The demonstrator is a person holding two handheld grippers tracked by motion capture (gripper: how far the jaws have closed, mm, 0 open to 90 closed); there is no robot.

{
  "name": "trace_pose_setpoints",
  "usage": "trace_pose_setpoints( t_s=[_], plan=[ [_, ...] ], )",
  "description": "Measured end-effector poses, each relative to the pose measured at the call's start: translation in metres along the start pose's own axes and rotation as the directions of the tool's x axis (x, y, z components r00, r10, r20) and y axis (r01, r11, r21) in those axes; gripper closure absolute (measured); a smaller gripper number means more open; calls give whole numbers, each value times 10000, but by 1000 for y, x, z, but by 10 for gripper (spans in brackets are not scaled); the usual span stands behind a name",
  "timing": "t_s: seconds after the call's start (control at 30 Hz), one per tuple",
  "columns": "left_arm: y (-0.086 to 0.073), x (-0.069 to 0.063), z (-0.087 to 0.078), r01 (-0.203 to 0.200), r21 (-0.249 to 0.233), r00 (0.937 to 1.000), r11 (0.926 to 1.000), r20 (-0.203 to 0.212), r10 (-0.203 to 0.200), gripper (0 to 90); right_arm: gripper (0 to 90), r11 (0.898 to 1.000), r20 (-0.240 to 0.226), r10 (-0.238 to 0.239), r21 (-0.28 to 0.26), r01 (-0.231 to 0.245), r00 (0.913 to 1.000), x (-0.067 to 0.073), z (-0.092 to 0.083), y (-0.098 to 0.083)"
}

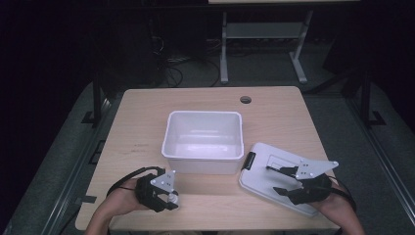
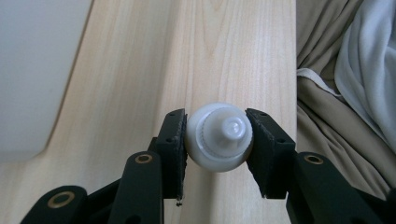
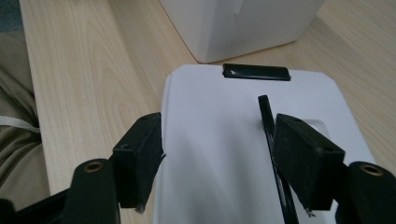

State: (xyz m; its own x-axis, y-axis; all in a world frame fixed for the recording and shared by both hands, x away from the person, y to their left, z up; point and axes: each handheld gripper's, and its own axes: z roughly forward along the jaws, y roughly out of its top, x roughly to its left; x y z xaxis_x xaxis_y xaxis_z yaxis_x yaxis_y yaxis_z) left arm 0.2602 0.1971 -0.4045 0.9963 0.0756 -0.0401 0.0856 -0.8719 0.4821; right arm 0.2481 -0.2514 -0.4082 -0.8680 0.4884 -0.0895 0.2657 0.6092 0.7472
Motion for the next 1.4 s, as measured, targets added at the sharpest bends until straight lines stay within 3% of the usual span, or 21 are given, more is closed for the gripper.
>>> trace_pose_setpoints(
  t_s=[0.17,0.43,0.93,1.4],
  plan=[
    [7,0,-21,-234,-287,9997,9993,-24,234,600,328,10000,12,-25,4,25,10000,1,-1,2],
    [20,8,-53,-404,-218,9992,9989,-32,403,600,326,9999,-26,-50,-142,50,10000,0,-3,2],
    [42,36,-108,-530,-392,9981,9978,-325,517,600,325,9999,-47,31,-118,-31,10000,-1,-3,0],
    [56,66,-121,-476,-395,9980,9981,-429,458,600,323,9998,-149,174,-116,-176,9997,-3,-2,-2]
  ],
)
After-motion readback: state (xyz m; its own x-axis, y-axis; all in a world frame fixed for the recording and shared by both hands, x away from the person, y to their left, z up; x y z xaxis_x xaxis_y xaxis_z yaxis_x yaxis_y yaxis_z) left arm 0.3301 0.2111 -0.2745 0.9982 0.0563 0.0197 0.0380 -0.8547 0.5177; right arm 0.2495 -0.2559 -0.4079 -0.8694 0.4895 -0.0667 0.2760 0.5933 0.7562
